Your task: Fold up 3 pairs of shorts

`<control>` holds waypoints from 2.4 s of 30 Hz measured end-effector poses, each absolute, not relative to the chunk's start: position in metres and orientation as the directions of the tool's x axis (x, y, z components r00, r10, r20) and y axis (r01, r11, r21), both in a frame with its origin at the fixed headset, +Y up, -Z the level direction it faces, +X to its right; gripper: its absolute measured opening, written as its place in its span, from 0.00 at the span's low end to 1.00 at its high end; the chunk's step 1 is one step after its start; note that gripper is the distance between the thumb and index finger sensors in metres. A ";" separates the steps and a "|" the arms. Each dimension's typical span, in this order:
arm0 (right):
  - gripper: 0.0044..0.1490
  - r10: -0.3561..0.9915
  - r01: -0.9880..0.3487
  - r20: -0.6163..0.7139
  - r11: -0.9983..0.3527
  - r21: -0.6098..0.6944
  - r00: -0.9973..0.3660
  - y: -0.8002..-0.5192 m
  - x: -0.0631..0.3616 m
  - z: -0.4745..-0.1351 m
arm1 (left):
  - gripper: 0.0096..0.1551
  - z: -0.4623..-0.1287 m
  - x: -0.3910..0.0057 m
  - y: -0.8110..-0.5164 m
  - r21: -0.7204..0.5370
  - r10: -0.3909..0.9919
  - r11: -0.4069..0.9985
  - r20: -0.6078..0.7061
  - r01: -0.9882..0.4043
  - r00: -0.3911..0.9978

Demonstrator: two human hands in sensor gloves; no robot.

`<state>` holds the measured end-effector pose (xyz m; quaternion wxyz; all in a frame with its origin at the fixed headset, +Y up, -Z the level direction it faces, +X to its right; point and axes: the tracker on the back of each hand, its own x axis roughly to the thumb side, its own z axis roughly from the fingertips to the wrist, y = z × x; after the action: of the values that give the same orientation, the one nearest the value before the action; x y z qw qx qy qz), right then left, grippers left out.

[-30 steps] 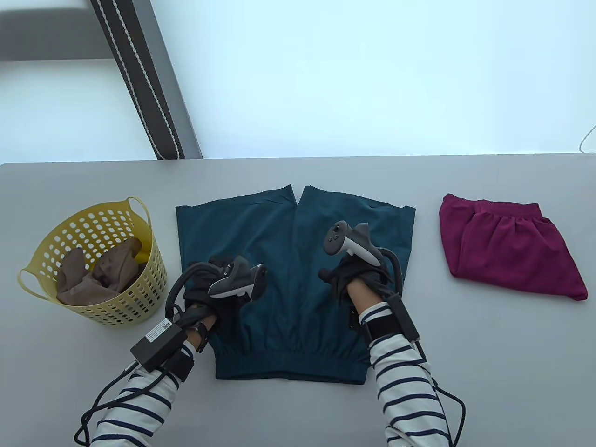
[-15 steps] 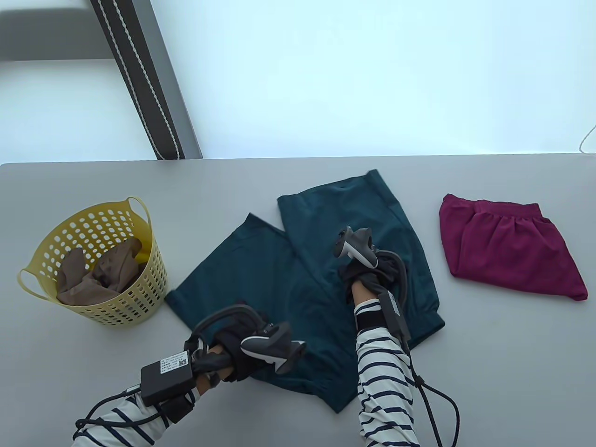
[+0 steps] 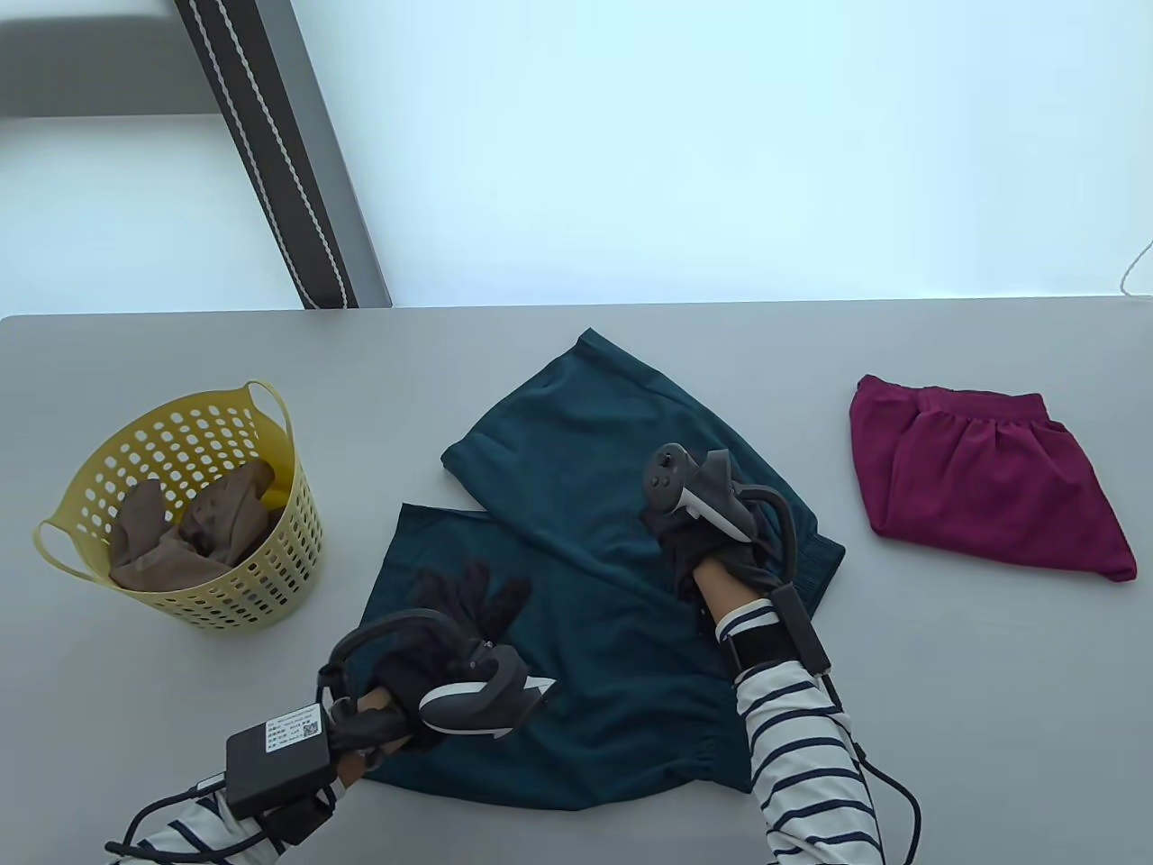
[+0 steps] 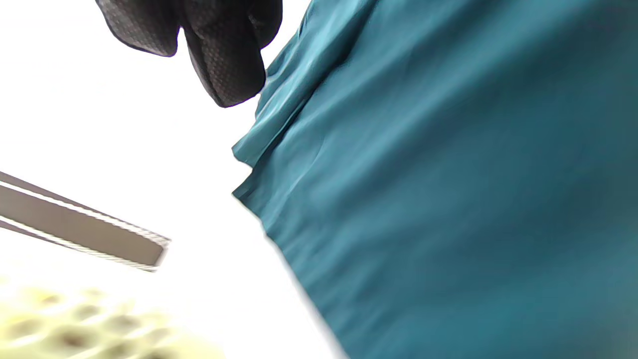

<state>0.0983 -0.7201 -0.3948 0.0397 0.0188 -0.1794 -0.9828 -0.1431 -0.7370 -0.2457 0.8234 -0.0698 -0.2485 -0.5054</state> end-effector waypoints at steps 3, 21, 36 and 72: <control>0.48 -0.190 0.175 0.045 -0.758 0.628 -0.981 -0.740 0.096 -0.393 | 0.39 -0.245 -0.164 -0.757 0.036 -0.800 0.336 0.538 0.941 0.265; 0.59 0.065 -0.038 0.034 -0.863 0.504 -0.997 -0.764 0.095 -0.400 | 0.50 -0.238 -0.245 -0.766 -0.364 -0.257 0.687 0.689 0.630 0.678; 0.49 0.009 0.305 0.461 -0.739 0.601 -0.887 -0.764 0.149 -0.244 | 0.42 -0.242 -0.239 -0.761 -0.233 -0.313 0.795 0.633 0.560 0.708; 0.28 0.238 -0.169 0.219 -0.942 0.290 -0.946 -0.636 0.221 -0.287 | 0.25 -0.248 -0.232 -0.606 -0.110 -0.147 0.955 0.630 0.275 0.762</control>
<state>0.2213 -0.6357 -0.2867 -0.1041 -0.1263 -0.1349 -0.9773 -0.2317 -0.6060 -0.2480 0.9336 -0.0984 -0.3256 -0.1129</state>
